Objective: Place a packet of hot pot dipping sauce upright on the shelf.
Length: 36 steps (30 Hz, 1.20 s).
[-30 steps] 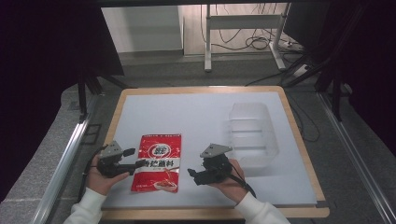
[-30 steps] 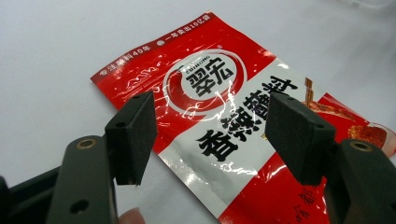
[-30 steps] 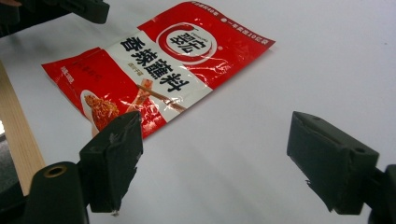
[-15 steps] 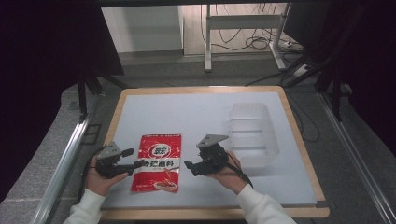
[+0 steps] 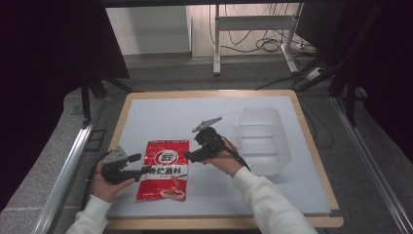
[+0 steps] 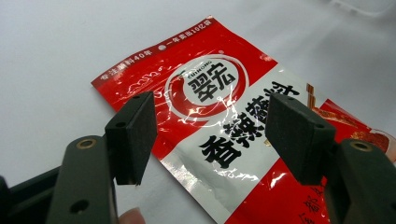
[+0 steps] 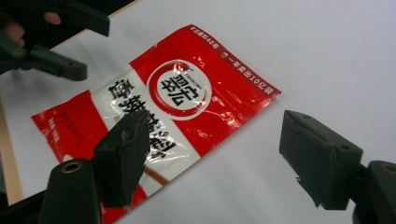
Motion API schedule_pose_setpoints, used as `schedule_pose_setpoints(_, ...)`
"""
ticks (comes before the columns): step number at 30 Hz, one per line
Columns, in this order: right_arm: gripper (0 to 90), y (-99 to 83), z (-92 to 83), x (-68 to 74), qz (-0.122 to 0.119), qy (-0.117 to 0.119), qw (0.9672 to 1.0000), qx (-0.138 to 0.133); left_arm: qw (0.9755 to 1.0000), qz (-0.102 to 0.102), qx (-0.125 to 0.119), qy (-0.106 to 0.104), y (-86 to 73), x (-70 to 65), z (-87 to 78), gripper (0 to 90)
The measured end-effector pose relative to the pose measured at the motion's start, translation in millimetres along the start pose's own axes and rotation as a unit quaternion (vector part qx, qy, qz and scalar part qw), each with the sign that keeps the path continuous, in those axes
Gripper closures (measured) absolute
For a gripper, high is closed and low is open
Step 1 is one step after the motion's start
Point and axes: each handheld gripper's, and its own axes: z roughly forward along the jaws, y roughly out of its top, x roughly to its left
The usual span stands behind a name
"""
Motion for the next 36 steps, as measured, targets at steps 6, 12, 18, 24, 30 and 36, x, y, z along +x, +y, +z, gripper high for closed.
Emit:
schedule_pose_setpoints(6, 31.7, 12.3, 26.7, -25.5, 0.038, 0.032, 0.9984, 0.026, 1.0, 0.001, 0.003, 0.001, 0.0, -1.1, 2.4, 33.8)
schedule_pose_setpoints(12, 34.5, 20.9, 47.7, -47.0, 0.062, 0.044, 0.9961, 0.045, 1.0, 0.003, 0.007, -0.001, 0.3, -2.6, 5.9, 33.8)
schedule_pose_setpoints(18, 37.0, 27.6, 64.1, -57.1, 0.073, 0.041, 0.9949, 0.057, 1.0, 0.005, 0.008, 0.0, 0.1, -2.6, 5.6, 33.8)
schedule_pose_setpoints(24, 42.1, 29.4, 83.1, -70.8, 0.095, 0.042, 0.9919, 0.072, 0.9999, 0.007, 0.009, 0.0, 0.0, -2.6, 5.8, 33.8)
schedule_pose_setpoints(30, 49.3, 26.0, 95.5, -76.1, 0.108, 0.05, 0.9897, 0.079, 0.9999, 0.007, 0.01, 0.0, -0.1, -2.3, 5.7, 33.8)
schedule_pose_setpoints(36, 56.9, 23.7, 102.5, -77.2, 0.111, 0.064, 0.9875, 0.091, 0.9999, 0.006, 0.009, 0.001, -0.2, -1.8, 5.3, 33.8)
